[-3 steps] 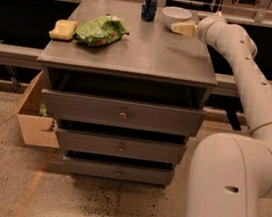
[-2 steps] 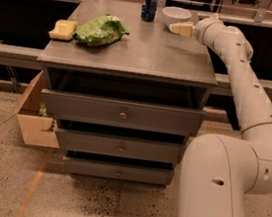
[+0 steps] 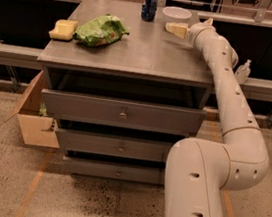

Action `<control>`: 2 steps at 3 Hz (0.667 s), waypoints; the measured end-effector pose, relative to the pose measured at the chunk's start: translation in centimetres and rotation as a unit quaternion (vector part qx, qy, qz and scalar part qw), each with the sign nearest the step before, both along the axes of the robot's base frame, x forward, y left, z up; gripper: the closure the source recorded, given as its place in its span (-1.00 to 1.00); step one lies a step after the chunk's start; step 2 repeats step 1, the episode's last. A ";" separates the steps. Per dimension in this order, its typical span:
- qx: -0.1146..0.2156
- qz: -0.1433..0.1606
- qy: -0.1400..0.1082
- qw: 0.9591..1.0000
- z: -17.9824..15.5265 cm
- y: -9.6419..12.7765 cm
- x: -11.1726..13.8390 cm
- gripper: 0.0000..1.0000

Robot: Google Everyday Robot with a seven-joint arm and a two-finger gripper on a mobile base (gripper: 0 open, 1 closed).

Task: Move white bowl near green rice chip bag

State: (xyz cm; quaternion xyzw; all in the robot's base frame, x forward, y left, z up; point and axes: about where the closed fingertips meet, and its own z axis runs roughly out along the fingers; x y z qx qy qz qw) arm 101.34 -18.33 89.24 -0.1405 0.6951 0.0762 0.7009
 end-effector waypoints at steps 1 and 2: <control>0.002 0.000 0.001 1.000 -0.1 0.0 0.0 -1.00; 0.002 0.000 0.001 1.000 -0.1 0.0 0.0 -1.00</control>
Offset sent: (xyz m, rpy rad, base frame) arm 0.0000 0.0000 0.0000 0.0000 0.0000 0.0000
